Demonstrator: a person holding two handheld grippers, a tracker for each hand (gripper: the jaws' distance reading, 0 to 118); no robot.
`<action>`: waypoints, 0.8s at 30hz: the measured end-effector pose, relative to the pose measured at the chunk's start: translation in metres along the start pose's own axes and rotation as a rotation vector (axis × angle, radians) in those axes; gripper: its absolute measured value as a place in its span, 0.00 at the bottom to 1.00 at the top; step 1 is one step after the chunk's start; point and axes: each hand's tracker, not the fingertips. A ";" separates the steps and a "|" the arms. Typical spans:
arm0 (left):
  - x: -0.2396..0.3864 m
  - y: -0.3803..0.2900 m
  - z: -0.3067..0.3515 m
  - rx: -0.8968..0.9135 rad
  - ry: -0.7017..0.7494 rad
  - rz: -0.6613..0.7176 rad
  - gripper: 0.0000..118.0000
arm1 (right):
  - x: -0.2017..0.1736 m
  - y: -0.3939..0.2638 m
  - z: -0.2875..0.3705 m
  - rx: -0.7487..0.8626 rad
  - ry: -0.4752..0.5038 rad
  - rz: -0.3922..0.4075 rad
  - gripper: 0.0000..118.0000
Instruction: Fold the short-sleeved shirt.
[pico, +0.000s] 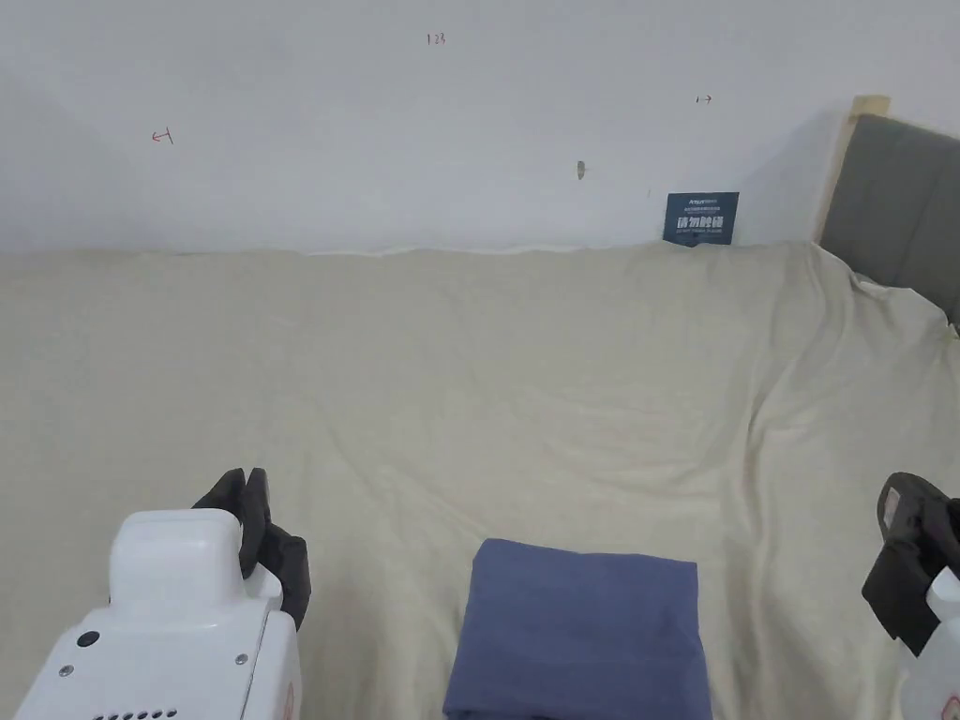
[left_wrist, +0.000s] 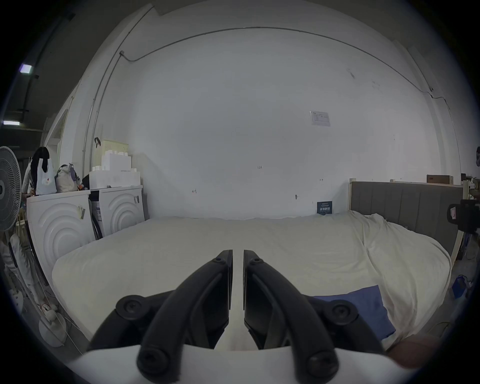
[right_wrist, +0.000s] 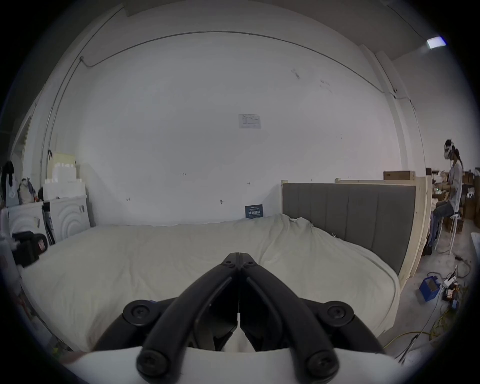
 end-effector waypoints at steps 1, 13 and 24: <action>0.001 0.001 0.000 0.003 0.001 -0.011 0.08 | -0.001 0.006 0.001 0.001 0.016 -0.019 0.01; 0.000 -0.001 -0.001 0.001 -0.035 -0.013 0.00 | -0.025 0.055 -0.040 -0.005 0.199 0.069 0.01; -0.012 -0.022 -0.039 -0.198 -0.126 0.065 0.00 | -0.037 -0.104 -0.199 -1.142 0.338 -0.058 0.01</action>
